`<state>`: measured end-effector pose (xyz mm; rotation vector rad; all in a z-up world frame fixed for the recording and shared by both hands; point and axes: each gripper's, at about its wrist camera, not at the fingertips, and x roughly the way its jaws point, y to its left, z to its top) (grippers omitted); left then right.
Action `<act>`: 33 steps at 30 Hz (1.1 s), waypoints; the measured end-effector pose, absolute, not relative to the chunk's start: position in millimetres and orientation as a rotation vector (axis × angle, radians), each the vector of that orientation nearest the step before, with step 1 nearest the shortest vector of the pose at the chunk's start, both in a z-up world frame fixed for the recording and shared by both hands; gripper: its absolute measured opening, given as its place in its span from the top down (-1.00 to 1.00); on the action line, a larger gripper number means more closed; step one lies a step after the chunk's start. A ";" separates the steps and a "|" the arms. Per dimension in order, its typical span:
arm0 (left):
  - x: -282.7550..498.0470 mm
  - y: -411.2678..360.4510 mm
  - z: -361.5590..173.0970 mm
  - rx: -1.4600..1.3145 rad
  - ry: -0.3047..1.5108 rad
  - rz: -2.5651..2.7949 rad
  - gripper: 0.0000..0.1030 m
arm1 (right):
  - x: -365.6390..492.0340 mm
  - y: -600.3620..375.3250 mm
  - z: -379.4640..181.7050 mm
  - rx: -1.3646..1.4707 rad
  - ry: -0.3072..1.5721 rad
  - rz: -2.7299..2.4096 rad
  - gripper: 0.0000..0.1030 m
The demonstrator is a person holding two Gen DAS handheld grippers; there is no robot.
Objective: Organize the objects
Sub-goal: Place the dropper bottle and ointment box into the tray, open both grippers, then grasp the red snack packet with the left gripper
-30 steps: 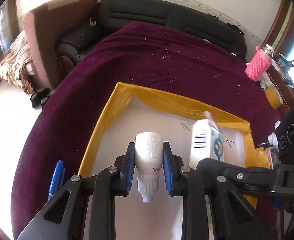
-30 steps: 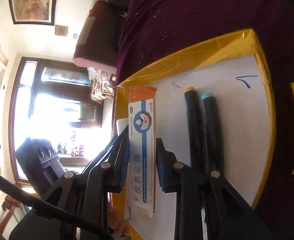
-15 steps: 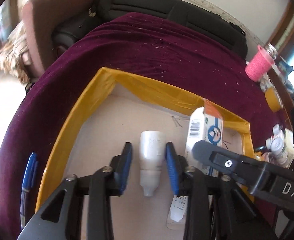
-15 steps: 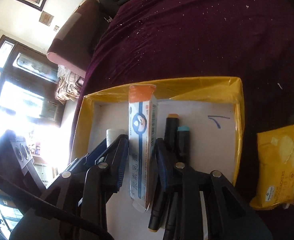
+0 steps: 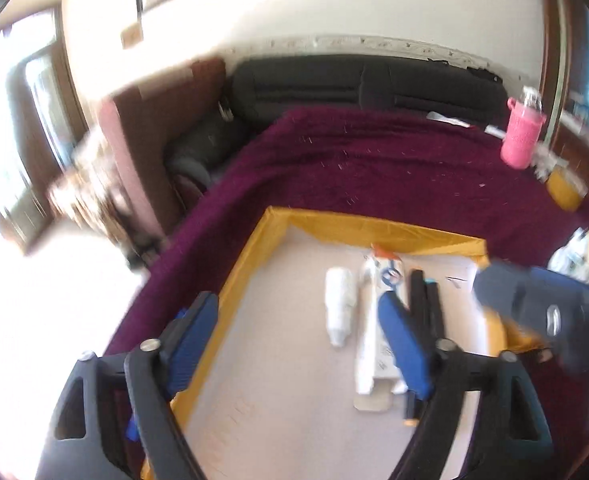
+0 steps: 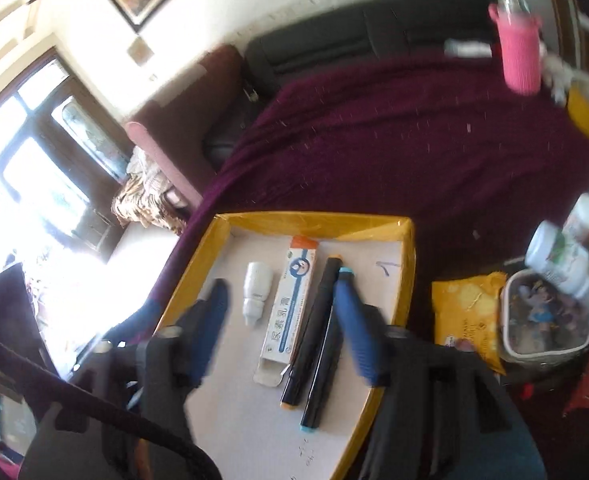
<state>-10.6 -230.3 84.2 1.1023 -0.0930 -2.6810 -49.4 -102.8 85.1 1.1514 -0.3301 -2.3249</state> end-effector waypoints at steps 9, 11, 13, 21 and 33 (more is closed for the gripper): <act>43.6 -194.0 127.6 1.097 0.141 -2.920 -0.53 | -5.5 -15.7 119.9 1.076 -0.331 -2.433 -0.61; 53.2 -184.7 126.9 1.141 0.240 -2.960 -0.53 | 7.0 20.2 119.9 1.045 -0.327 -2.503 -0.60; 63.4 -172.4 122.0 1.164 0.303 -2.993 -0.53 | 18.2 59.9 116.2 1.043 -0.327 -2.578 -0.60; 65.9 -102.9 93.4 1.371 0.263 -3.036 -0.52 | 31.4 212.0 72.3 1.209 -0.530 -2.738 -0.60; 76.0 -91.2 73.6 1.506 0.350 -2.976 -0.52 | -7.1 217.1 26.8 1.304 -0.696 -2.382 -0.62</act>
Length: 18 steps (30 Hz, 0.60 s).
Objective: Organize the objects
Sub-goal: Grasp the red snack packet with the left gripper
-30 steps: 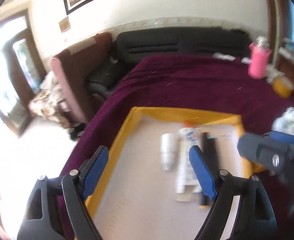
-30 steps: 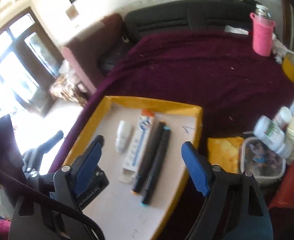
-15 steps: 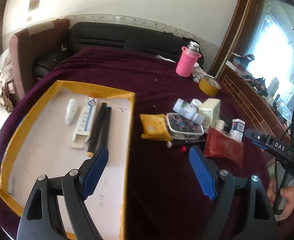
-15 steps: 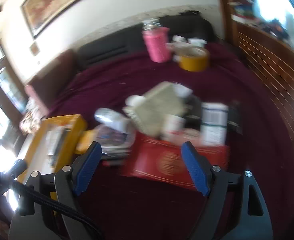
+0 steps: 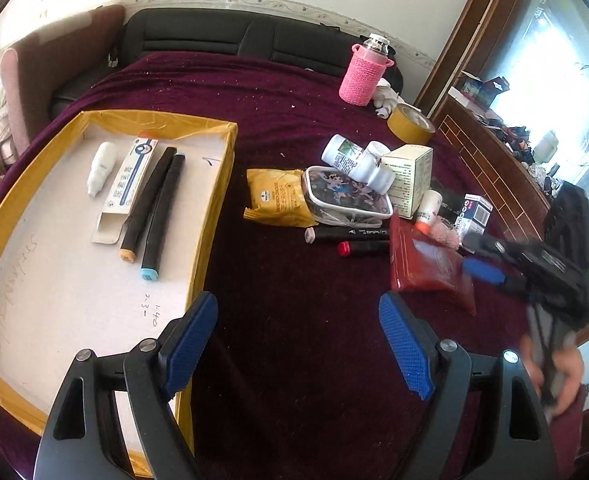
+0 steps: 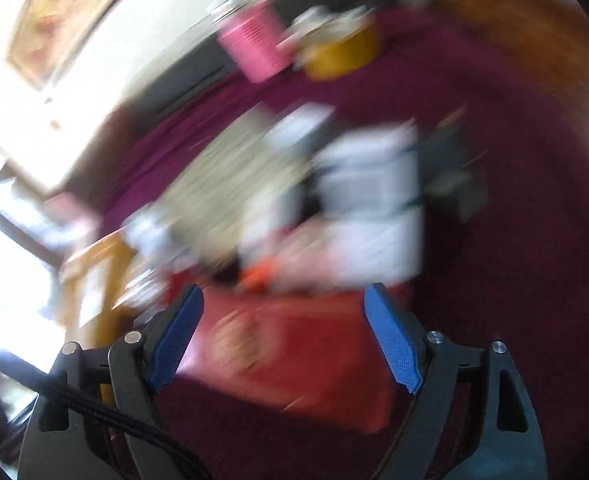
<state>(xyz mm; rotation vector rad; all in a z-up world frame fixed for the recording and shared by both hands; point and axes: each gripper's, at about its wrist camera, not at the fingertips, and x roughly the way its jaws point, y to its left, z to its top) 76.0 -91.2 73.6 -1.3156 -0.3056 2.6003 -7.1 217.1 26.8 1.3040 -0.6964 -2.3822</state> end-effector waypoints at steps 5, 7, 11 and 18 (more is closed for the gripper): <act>70.2 -79.0 56.2 -1.394 -0.344 2.504 -0.52 | 30.3 181.3 25.3 1.270 -0.674 -1.997 -0.62; 72.5 -74.6 54.6 -1.399 -0.332 2.489 -0.52 | 34.2 190.8 35.3 1.242 -0.632 -2.177 -0.62; 80.2 -73.2 61.1 -1.356 -0.321 2.509 -0.52 | 7.2 227.6 45.1 1.272 -0.613 -2.533 -0.62; 85.5 -80.5 64.5 -1.323 -0.329 2.512 -0.52 | -16.6 221.9 16.8 1.389 -0.646 -2.373 -0.69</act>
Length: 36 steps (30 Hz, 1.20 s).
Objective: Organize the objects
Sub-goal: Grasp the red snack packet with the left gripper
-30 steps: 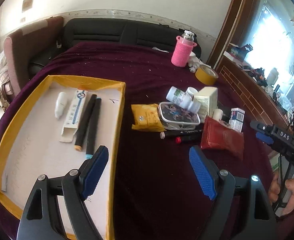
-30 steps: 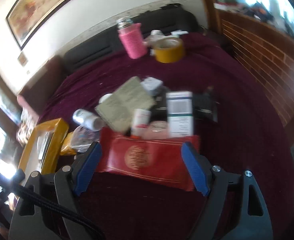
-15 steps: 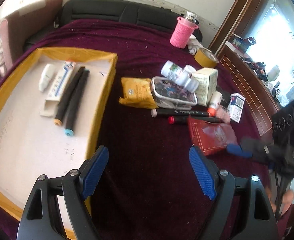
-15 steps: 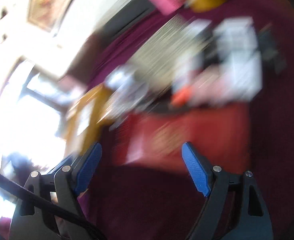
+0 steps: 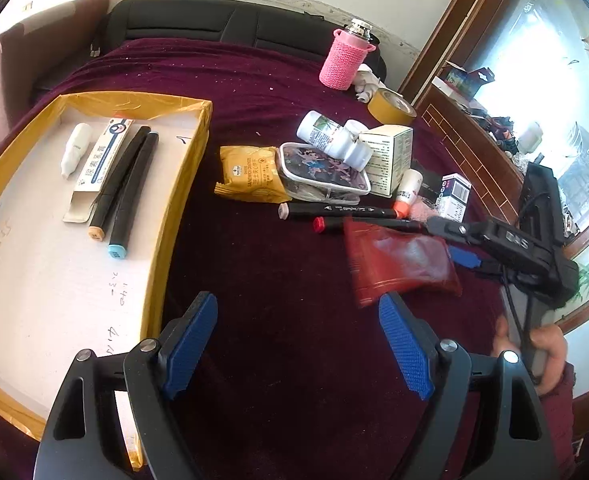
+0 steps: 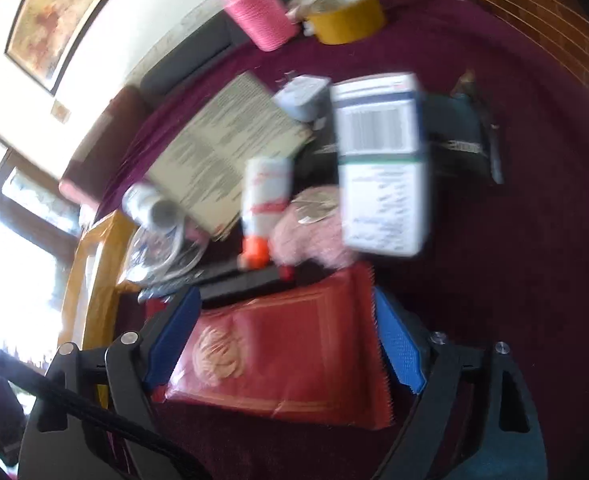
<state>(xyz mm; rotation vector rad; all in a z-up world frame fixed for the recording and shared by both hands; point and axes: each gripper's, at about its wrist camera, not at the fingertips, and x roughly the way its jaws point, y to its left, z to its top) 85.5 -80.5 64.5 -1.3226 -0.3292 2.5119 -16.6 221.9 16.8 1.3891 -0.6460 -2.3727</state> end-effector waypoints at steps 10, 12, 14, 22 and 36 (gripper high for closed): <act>94.6 -82.1 53.4 -1.423 -0.375 2.477 -0.52 | 58.3 160.6 25.3 1.397 -0.505 -1.964 -0.69; 104.6 -77.7 53.3 -1.432 -0.386 2.433 -0.52 | 56.5 166.7 37.3 1.366 -0.469 -2.094 -0.69; 114.3 -70.5 54.6 -1.423 -0.370 2.400 -0.52 | 50.3 171.4 45.6 1.327 -0.503 -2.128 -0.70; 114.8 -68.9 39.2 -1.494 -0.402 2.365 -0.52 | 23.2 160.5 -3.7 1.374 -0.932 -1.753 -0.71; 73.3 5.3 14.3 -1.456 0.228 2.543 -0.61 | 64.4 256.8 18.2 1.225 -1.103 -1.861 -0.73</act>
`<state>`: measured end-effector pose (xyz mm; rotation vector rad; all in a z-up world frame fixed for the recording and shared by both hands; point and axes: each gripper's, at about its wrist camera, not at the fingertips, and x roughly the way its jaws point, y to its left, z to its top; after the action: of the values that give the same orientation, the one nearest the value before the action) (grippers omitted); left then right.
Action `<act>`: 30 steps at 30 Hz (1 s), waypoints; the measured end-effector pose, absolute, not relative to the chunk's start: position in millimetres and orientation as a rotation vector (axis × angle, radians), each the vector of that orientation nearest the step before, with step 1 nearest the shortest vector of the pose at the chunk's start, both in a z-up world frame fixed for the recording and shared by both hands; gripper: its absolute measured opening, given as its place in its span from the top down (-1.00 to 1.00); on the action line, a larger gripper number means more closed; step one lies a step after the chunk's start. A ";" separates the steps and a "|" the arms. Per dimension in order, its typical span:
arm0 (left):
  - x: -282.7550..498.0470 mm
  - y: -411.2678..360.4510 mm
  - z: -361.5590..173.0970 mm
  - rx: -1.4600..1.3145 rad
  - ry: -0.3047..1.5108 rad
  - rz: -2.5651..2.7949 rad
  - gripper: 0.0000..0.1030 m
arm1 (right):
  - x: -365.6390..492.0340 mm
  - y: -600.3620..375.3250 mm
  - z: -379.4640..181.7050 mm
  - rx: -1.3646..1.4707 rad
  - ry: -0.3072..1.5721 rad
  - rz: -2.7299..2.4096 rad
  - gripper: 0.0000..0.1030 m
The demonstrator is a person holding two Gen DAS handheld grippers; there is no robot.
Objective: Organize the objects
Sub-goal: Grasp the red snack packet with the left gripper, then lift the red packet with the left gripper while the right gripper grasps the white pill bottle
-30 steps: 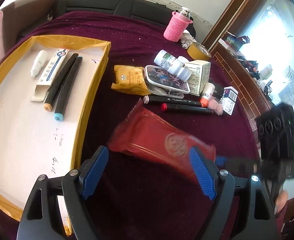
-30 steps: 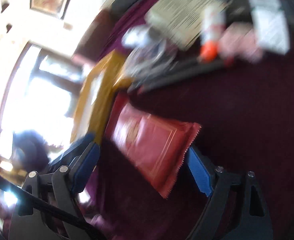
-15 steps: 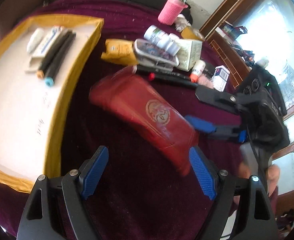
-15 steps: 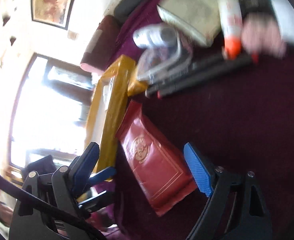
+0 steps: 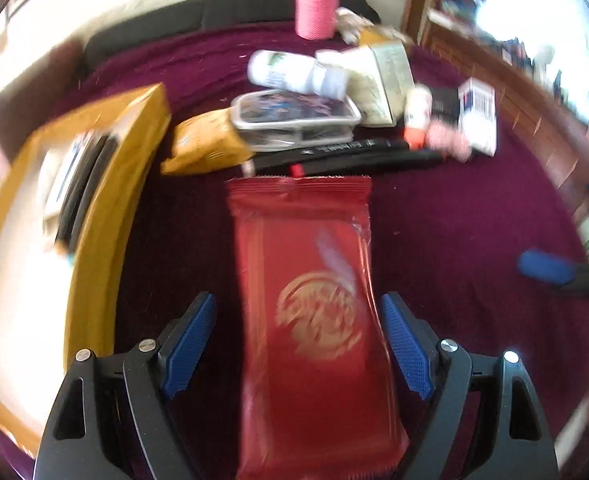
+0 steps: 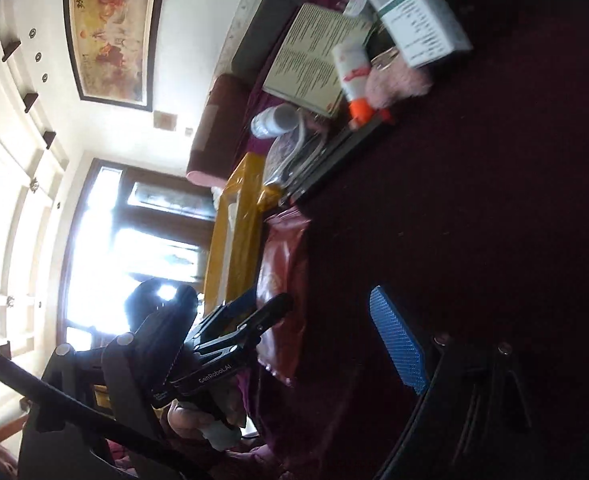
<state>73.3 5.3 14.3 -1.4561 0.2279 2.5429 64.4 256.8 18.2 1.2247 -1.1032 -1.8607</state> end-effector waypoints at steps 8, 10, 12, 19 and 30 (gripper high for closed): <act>65.7 1.3 12.5 -1.397 0.189 2.522 -0.78 | 57.9 260.4 8.9 1.266 -1.050 -2.069 -0.73; 68.2 -8.1 18.6 -1.337 0.176 2.553 -0.03 | 51.4 260.6 6.0 1.284 -1.012 -2.107 -0.73; 66.1 -23.0 22.1 -1.338 0.044 2.492 0.14 | 47.8 254.4 7.9 1.304 -0.970 -2.143 -0.73; 68.2 -74.0 31.5 -1.322 -0.364 2.360 0.19 | 36.1 224.5 22.1 1.327 -0.811 -2.201 -0.73; 97.6 -130.7 70.9 -1.150 -0.542 2.373 0.20 | -37.7 81.1 100.2 1.190 0.007 -2.405 -0.72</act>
<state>97.6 -130.7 70.9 -1.1501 -0.5422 2.3727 -37.7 81.1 100.2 1.1896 0.0072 -2.4050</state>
